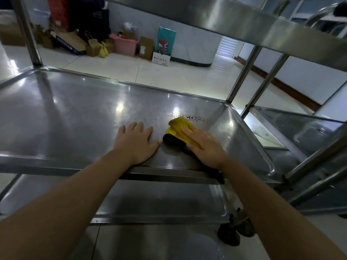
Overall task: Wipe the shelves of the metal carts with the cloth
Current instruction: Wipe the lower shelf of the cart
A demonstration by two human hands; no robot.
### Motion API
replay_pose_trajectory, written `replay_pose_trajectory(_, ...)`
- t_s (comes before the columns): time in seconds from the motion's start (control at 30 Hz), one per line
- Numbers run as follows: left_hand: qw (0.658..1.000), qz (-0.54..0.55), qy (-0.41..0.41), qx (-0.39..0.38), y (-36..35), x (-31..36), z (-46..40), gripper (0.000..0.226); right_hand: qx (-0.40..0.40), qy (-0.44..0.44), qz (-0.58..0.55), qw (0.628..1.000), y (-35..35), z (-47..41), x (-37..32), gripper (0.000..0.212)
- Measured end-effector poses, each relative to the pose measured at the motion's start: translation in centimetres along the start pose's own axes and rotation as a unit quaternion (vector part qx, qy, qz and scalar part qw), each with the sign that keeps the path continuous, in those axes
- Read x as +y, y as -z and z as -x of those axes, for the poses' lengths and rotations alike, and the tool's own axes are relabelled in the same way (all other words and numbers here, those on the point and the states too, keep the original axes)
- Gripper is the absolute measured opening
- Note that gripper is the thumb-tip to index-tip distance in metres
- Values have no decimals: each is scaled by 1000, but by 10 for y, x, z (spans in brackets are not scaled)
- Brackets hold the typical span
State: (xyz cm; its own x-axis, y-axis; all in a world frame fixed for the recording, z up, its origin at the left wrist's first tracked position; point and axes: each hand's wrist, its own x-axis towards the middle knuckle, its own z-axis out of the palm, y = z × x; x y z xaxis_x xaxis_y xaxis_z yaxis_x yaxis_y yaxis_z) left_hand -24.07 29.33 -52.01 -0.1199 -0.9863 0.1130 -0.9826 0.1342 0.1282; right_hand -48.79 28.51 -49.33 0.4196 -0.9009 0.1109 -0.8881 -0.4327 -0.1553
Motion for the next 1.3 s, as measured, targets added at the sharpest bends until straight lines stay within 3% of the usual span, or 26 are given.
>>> replay_pose_trajectory(0.23, 999, 27, -6, 43, -9, -7, -1, 82, 60, -170, 19, 984, 21, 0, 85, 54)
replay_pose_trajectory(0.43, 998, 37, 9, 44, -8, -3, -1, 74, 34, -284, -64, 956, 21, -61, 73, 50)
replay_pose_trajectory(0.6, 997, 48, 26, 56, -3, -2, 2, 84, 10, -203, -119, 972, -1, -127, 7, 50)
replay_pose_trajectory(0.73, 997, 39, 30, 54, -1, -1, 3, 84, -42, -125, -11, 991, -24, -143, -31, 52)
replay_pose_trajectory(0.87, 998, 43, 24, 46, 3, 0, 5, 79, -31, -54, 19, 998, -26, -114, -9, 43)
replay_pose_trajectory(0.93, 998, 51, 17, 44, 5, 1, 6, 76, -9, -60, 24, 998, -19, -97, 17, 42)
replay_pose_trajectory(1.13, 996, 46, 49, 56, 6, 6, 8, 68, 0, -225, 34, 974, -10, -99, 48, 45)
replay_pose_trajectory(1.3, 996, 29, 63, 61, 3, 1, 5, 63, -13, -114, 35, 993, -30, -145, -22, 46)
